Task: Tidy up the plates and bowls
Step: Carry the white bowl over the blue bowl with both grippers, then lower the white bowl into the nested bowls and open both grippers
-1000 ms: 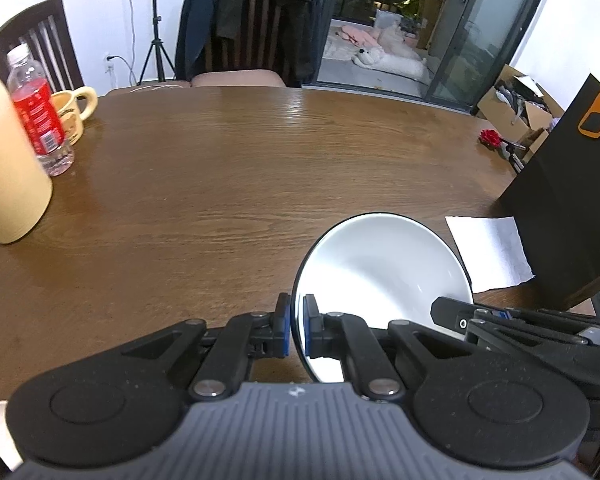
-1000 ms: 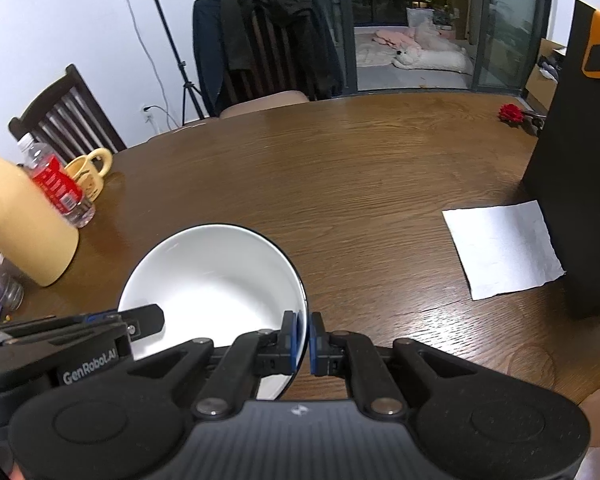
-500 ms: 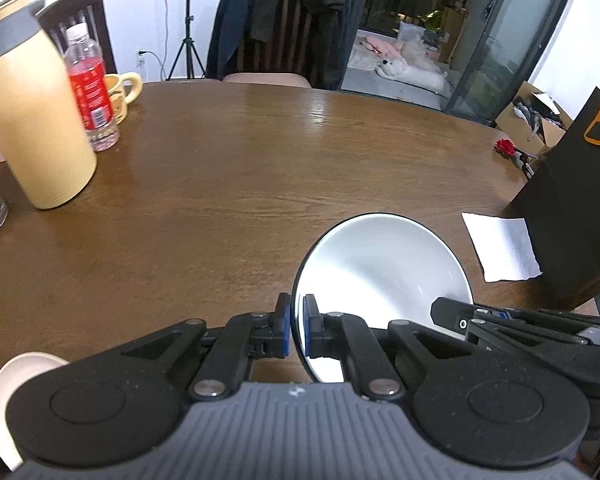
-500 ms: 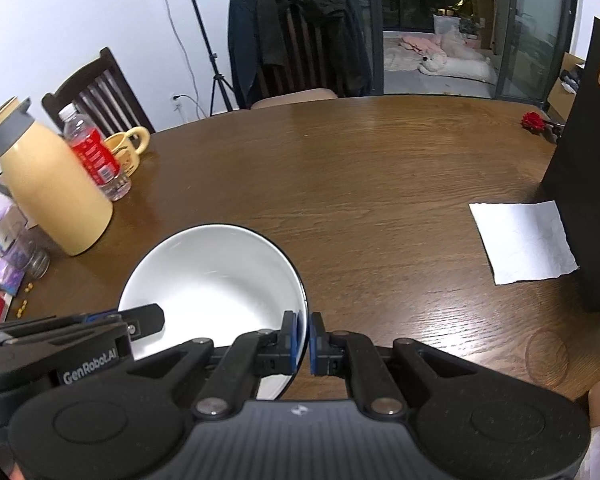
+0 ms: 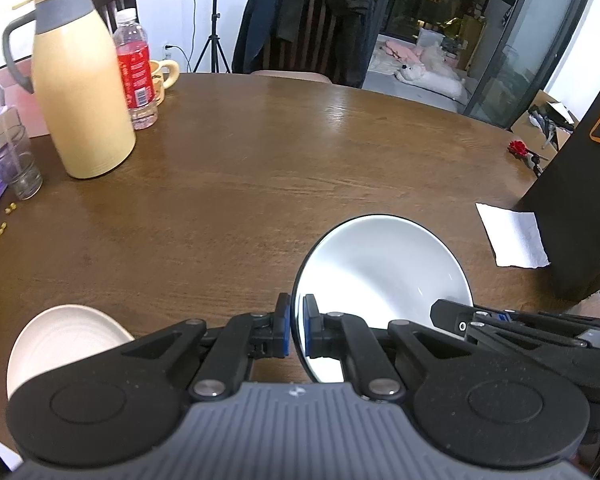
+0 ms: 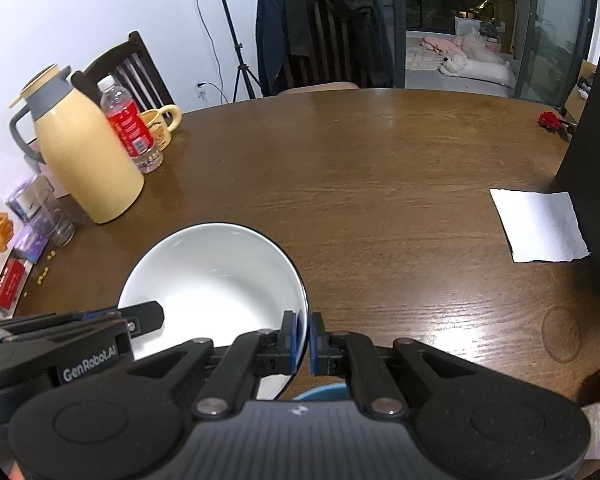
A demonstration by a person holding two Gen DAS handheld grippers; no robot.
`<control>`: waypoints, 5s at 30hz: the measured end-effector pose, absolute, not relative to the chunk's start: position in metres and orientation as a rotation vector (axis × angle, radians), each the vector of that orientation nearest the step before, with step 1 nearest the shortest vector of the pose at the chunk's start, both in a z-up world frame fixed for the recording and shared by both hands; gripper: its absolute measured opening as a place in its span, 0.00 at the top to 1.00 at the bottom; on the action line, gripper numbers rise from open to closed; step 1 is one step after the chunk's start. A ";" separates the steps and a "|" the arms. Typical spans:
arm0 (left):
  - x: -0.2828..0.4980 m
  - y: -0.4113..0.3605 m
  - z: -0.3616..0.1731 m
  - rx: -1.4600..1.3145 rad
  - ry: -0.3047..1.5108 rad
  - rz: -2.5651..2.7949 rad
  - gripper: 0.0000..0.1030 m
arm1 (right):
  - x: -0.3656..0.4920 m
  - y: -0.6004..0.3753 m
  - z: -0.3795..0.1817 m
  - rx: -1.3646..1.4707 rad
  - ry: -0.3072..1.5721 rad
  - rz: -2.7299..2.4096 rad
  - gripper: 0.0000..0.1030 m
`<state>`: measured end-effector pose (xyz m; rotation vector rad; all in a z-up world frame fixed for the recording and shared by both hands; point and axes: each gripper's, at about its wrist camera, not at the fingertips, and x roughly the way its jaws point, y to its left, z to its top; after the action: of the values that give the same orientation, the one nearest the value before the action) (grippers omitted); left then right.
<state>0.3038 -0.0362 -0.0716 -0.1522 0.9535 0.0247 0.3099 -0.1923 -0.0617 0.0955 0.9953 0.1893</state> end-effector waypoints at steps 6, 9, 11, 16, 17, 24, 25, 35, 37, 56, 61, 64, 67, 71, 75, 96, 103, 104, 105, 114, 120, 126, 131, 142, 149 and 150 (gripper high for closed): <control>0.285 -0.032 -0.072 -0.156 0.955 0.039 0.94 | 0.293 -0.187 -0.062 0.094 0.998 0.204 0.94; 0.278 -0.030 -0.073 -0.159 0.957 0.043 0.94 | 0.286 -0.185 -0.063 0.093 1.000 0.207 0.94; 0.273 -0.030 -0.074 -0.159 0.958 0.042 0.94 | 0.282 -0.185 -0.064 0.093 1.002 0.208 0.94; 0.263 -0.030 -0.077 -0.160 0.965 0.036 0.94 | 0.271 -0.184 -0.066 0.090 1.007 0.204 0.94; 0.261 -0.030 -0.078 -0.160 0.967 0.034 0.94 | 0.269 -0.185 -0.066 0.090 1.008 0.202 0.94; 0.252 -0.036 -0.085 -0.159 0.979 0.011 0.94 | 0.257 -0.190 -0.070 0.092 1.015 0.181 0.94; 0.251 -0.037 -0.086 -0.160 0.982 0.008 0.94 | 0.256 -0.191 -0.071 0.093 1.017 0.178 0.94; 0.247 -0.044 -0.096 -0.159 1.003 -0.023 0.94 | 0.245 -0.201 -0.079 0.102 1.034 0.146 0.94; 0.246 -0.046 -0.097 -0.158 1.006 -0.029 0.94 | 0.244 -0.203 -0.079 0.104 1.036 0.140 0.94; 0.249 -0.068 -0.112 -0.147 1.039 -0.080 0.94 | 0.236 -0.225 -0.092 0.125 1.060 0.085 0.94; 0.251 -0.074 -0.116 -0.142 1.049 -0.098 0.94 | 0.236 -0.232 -0.096 0.132 1.068 0.066 0.94; 0.253 -0.078 -0.119 -0.138 1.054 -0.110 0.94 | 0.237 -0.237 -0.098 0.135 1.072 0.053 0.94; 0.255 -0.082 -0.121 -0.133 1.058 -0.121 0.94 | 0.237 -0.242 -0.100 0.141 1.075 0.042 0.94; 0.258 -0.085 -0.124 -0.130 1.066 -0.132 0.94 | 0.238 -0.245 -0.104 0.142 1.080 0.029 0.94; 0.262 -0.089 -0.128 -0.125 1.076 -0.145 0.94 | 0.239 -0.248 -0.107 0.145 1.087 0.016 0.94; 0.275 -0.109 -0.151 -0.086 1.131 -0.192 0.94 | 0.243 -0.268 -0.130 0.153 1.136 -0.029 0.94; 0.275 -0.115 -0.157 -0.060 1.136 -0.195 0.94 | 0.244 -0.270 -0.135 0.145 1.147 -0.027 0.94; 0.275 -0.115 -0.158 -0.055 1.134 -0.196 0.94 | 0.244 -0.270 -0.136 0.141 1.147 -0.026 0.94; 0.274 -0.116 -0.159 -0.051 1.133 -0.195 0.94 | 0.243 -0.270 -0.136 0.139 1.146 -0.026 0.94; 0.271 -0.119 -0.163 -0.019 1.114 -0.190 0.94 | 0.242 -0.267 -0.141 0.111 1.146 -0.015 0.94; 0.269 -0.121 -0.165 -0.004 1.095 -0.192 0.93 | 0.240 -0.266 -0.141 0.100 1.140 -0.013 0.93; 0.266 -0.120 -0.165 -0.002 1.085 -0.191 0.93 | 0.239 -0.267 -0.141 0.099 1.137 -0.012 0.93; 0.265 -0.118 -0.165 -0.013 1.084 -0.195 0.93 | 0.239 -0.268 -0.141 0.108 1.132 -0.009 0.93; 0.264 -0.114 -0.160 -0.019 1.084 -0.194 0.93 | 0.234 -0.274 -0.134 0.134 1.121 0.013 0.91; 0.265 -0.113 -0.157 -0.032 1.087 -0.195 0.94 | 0.228 -0.277 -0.134 0.140 1.125 0.011 0.95; 0.265 -0.113 -0.156 -0.037 1.088 -0.195 0.94 | 0.229 -0.278 -0.135 0.149 1.130 0.009 0.95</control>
<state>0.2649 -0.1126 -0.1560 -0.0369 1.0878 -0.1951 0.2291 -0.2776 -0.1353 0.1489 1.1298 0.0086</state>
